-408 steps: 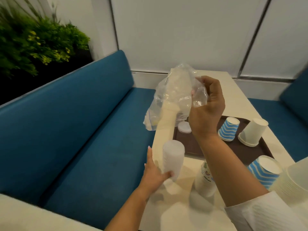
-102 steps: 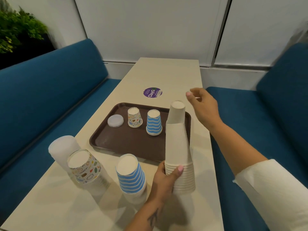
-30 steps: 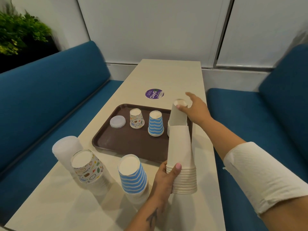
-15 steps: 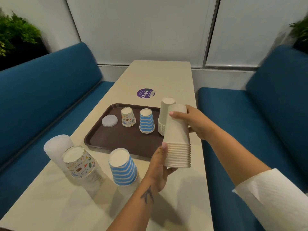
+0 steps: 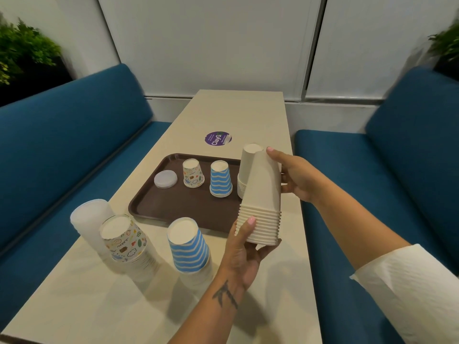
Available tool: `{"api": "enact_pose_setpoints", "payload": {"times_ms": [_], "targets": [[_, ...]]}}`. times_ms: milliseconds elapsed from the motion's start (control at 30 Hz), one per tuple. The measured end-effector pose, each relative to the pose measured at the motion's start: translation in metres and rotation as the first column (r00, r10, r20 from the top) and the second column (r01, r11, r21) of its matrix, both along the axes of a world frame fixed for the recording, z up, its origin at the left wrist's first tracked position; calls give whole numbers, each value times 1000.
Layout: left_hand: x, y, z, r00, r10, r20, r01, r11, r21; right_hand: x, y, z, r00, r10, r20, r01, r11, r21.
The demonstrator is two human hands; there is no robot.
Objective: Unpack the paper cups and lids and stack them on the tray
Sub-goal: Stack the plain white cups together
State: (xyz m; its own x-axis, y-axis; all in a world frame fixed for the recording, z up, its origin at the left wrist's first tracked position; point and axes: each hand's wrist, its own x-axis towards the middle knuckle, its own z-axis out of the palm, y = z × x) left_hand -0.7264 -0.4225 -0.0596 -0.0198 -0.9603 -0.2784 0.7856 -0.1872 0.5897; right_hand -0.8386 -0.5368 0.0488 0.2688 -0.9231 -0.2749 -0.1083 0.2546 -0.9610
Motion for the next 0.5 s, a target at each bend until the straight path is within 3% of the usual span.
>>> {"api": "enact_pose_setpoints", "payload": {"times_ms": [500], "targets": [[7,12,-6,999,-27,-19,28,999,28,1,-19,22,997,-72,-26,71,996,-47]]}}
